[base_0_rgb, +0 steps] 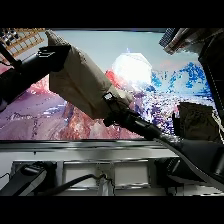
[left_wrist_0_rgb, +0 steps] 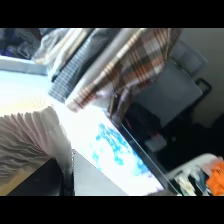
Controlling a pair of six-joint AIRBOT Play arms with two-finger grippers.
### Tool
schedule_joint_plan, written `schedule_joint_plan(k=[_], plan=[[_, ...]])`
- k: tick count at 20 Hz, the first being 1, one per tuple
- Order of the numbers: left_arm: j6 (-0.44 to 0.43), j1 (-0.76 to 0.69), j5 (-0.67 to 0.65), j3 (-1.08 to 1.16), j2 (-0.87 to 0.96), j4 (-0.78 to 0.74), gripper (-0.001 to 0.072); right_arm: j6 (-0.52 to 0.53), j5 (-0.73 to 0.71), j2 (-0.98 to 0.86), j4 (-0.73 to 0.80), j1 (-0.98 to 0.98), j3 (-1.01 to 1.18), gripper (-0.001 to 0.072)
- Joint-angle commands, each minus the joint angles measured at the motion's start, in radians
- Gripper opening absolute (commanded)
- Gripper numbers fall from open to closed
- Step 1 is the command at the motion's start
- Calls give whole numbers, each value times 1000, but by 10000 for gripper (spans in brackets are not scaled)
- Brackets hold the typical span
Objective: Fold the clothes and pants, and hang the long-sleeved shirts on hangers.
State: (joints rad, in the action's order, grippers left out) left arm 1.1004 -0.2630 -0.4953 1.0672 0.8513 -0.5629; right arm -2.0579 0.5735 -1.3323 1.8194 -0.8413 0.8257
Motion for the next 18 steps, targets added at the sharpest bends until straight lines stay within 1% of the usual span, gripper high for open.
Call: schedule_joint_plan(k=[1, 4, 8, 11, 13, 14, 16, 18], plan=[[0, 1, 86, 0, 2, -5, 6, -2, 12, 105, 39, 0, 1, 13], [0, 1, 148, 3, 0, -5, 6, -2, 19, 225, 55, 29, 1, 13], [-1, 1, 148, 34, -14, -6, 5, 3, 22, 410, 62, 142, 3, 13], [0, -21, 148, 71, -49, -5, 4, 62, 47, 547, 65, 214, 66, 13], [-2, -93, 172, 97, -77, -12, 4, 93, 67, 607, 72, 248, 141, 13], [-2, -145, 213, 105, -95, -45, 3, 109, 88, 628, 74, 266, 188, 13], [-1, -244, 303, 114, -134, -164, 3, 136, 133, 658, 74, 301, 277, 13], [-1, -322, 348, 118, -175, -280, 2, 177, 173, 687, 78, 325, 366, 13]])
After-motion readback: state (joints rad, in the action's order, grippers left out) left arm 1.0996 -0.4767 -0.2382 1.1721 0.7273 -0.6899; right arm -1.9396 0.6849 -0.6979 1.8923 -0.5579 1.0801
